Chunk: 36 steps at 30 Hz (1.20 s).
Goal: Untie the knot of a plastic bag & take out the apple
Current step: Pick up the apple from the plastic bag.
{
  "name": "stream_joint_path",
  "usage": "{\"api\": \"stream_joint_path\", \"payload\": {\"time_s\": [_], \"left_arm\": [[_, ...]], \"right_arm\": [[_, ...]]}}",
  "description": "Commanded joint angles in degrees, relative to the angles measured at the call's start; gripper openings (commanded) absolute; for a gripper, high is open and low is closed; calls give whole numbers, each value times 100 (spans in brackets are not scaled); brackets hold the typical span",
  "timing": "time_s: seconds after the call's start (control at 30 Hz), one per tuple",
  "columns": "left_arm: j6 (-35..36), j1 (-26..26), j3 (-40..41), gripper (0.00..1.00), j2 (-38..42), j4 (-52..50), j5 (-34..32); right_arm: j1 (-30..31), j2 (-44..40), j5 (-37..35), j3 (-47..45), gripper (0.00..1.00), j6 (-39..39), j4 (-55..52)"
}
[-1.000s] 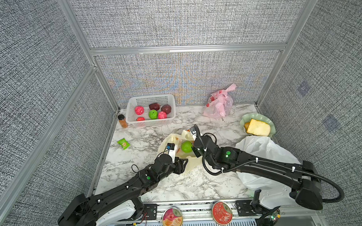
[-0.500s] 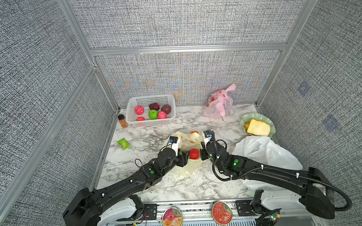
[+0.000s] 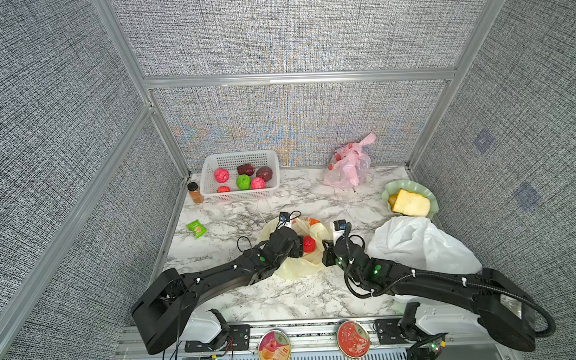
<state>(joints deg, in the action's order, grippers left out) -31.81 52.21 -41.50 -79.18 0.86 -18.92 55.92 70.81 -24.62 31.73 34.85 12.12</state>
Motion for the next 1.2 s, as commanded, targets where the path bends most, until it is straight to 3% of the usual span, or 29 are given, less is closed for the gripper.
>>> {"api": "stream_joint_path", "payload": {"time_s": [0.0, 0.27, 0.4, 0.53, 0.7, 1.17], "left_arm": [[104, -22, -29, 75, -18, -449, -107], [126, -43, -147, 75, -250, -687, 561], [87, -39, -267, 75, 23, -652, 854], [178, -65, -236, 75, 183, -496, 490], [-325, -340, -543, 75, -234, -1115, 253], [-253, -492, -904, 76, -1192, -826, 419]], "right_arm": [[0, 69, 177, 13, 0, 242, 142], [0, 399, 222, 168, 0, 403, -88], [-4, 348, 171, 143, 0, 530, -210], [-37, 320, 158, -35, 0, 656, -78], [-63, 394, 277, -37, 0, 690, 1], [-63, 1055, 677, 260, 0, 624, 296]]}}
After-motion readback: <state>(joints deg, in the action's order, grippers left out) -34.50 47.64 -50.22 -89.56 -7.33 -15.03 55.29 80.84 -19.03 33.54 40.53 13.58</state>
